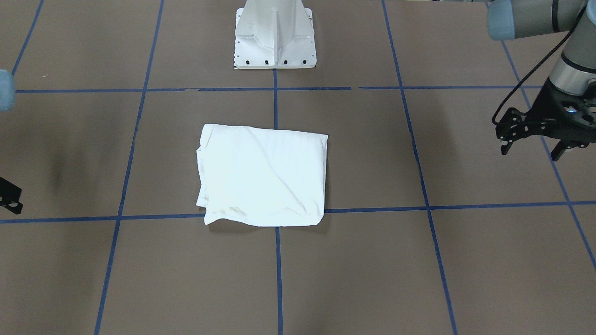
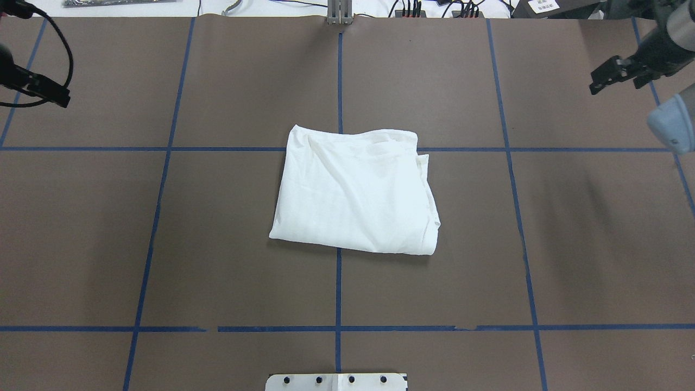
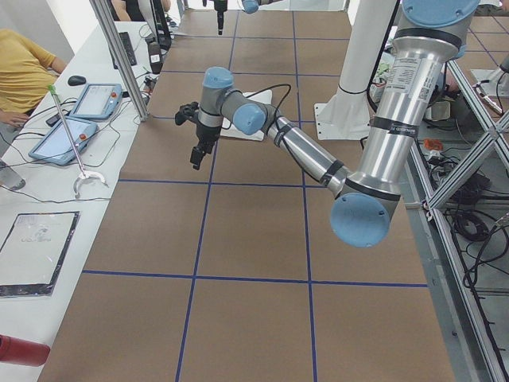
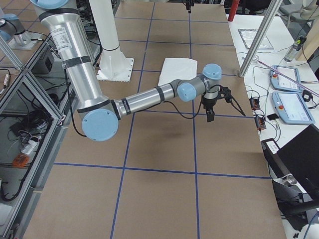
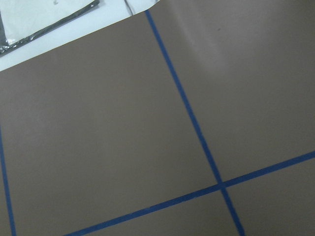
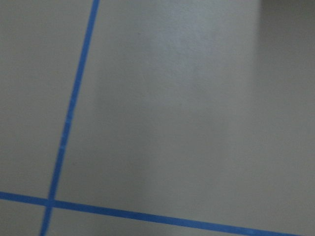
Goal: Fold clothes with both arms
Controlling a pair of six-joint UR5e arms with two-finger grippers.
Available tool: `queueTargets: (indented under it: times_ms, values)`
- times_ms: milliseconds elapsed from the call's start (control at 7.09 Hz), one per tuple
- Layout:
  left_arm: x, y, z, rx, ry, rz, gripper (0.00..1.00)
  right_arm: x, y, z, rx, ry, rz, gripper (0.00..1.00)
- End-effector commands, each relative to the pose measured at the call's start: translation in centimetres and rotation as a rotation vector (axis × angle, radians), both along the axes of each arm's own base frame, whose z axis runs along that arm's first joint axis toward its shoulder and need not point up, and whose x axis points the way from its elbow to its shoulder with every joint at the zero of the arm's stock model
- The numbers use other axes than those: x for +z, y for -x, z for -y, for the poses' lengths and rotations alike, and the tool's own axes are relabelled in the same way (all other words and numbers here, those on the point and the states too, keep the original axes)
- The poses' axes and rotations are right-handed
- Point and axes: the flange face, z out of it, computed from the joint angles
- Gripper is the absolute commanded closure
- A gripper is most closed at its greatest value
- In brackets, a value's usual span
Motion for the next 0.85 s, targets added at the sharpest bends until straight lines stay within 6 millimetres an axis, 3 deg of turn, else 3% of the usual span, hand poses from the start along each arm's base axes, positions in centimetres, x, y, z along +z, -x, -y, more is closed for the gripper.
queueTargets:
  times_ms: [0, 141, 282, 423, 564, 705]
  values:
    - [7.4, 4.1, -0.1, -0.041, 0.114, 0.047, 0.00, 8.6, -8.3, -4.5, -0.029, 0.024, -0.034, 0.00]
    - [8.3, 5.8, 0.1, -0.041, 0.111, 0.056, 0.00, 13.4, -10.1, -8.8, -0.018, 0.093, -0.047, 0.00]
    - [11.9, 10.0, -0.9, 0.017, 0.128, 0.032, 0.00, 17.4, -11.7, -12.9, -0.010, 0.145, -0.058, 0.00]
    - [15.3, 14.8, -1.0, 0.065, 0.124, -0.011, 0.00, 17.7, -14.8, -14.9, 0.030, 0.126, -0.022, 0.00]
    - [19.4, 19.8, -1.2, 0.098, 0.114, -0.008, 0.00, 15.7, -15.5, -15.1, 0.042, 0.120, -0.015, 0.00]
    - [21.3, 22.4, -1.8, 0.087, 0.127, -0.046, 0.00, 12.7, -15.2, -15.6, 0.019, 0.172, -0.027, 0.00]
